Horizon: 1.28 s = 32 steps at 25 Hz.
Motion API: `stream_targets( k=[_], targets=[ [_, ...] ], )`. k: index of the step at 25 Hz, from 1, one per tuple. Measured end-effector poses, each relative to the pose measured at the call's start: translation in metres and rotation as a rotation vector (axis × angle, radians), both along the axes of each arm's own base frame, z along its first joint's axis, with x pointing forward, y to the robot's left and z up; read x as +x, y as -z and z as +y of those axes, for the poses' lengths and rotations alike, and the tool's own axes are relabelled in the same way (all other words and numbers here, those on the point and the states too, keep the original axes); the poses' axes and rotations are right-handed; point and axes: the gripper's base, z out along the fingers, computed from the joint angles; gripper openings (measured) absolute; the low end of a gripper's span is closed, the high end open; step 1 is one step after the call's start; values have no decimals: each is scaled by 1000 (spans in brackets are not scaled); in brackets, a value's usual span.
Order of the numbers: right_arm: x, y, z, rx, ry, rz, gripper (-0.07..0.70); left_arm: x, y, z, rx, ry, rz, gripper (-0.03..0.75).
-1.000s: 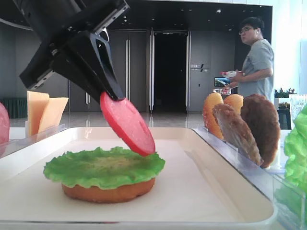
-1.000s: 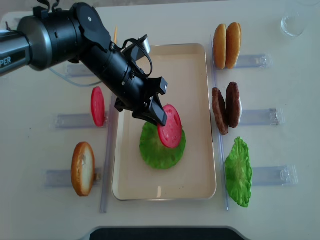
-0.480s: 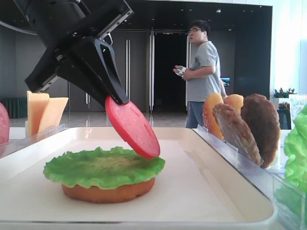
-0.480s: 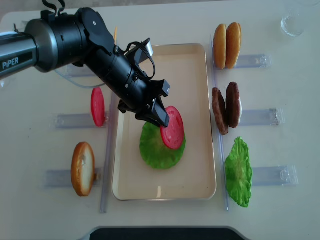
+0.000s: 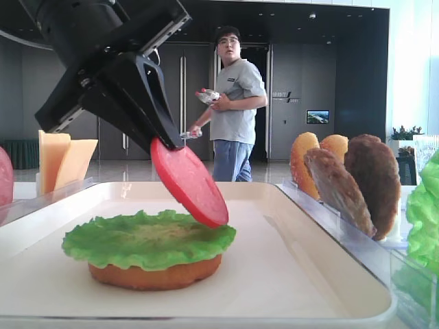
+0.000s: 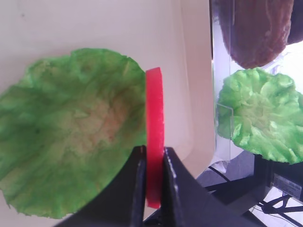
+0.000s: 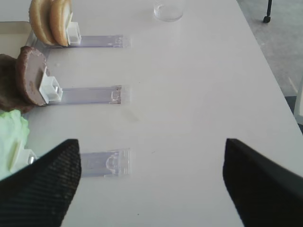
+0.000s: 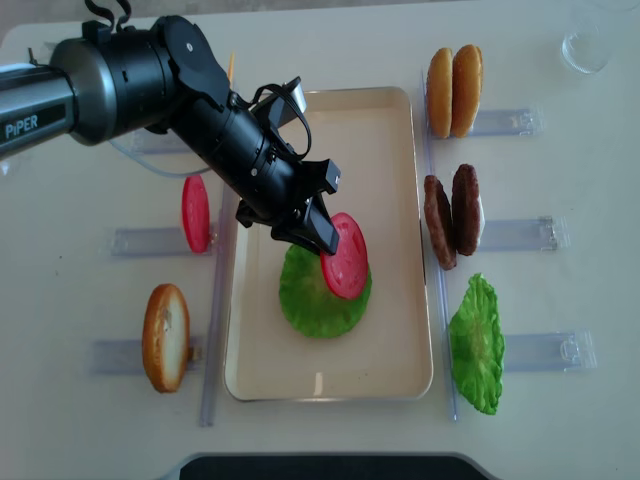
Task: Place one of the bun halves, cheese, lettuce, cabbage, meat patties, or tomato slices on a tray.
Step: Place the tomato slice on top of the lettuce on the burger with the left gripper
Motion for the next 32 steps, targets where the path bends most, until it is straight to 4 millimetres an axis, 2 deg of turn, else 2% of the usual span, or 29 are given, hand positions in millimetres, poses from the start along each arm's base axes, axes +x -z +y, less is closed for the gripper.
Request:
stream_targets(
  k=[20, 23, 28, 32],
  targets=[
    [0, 0, 0, 0, 0, 0, 580, 0, 2, 3, 41, -23, 16, 50],
    [0, 0, 0, 0, 0, 0, 580, 0, 2, 3, 41, -21, 19, 97],
    [0, 0, 0, 0, 0, 0, 580, -2, 2, 3, 42, -18, 41, 272],
    [0, 0, 0, 0, 0, 0, 580, -3, 2, 4, 53, -34, 61, 336]
  ],
)
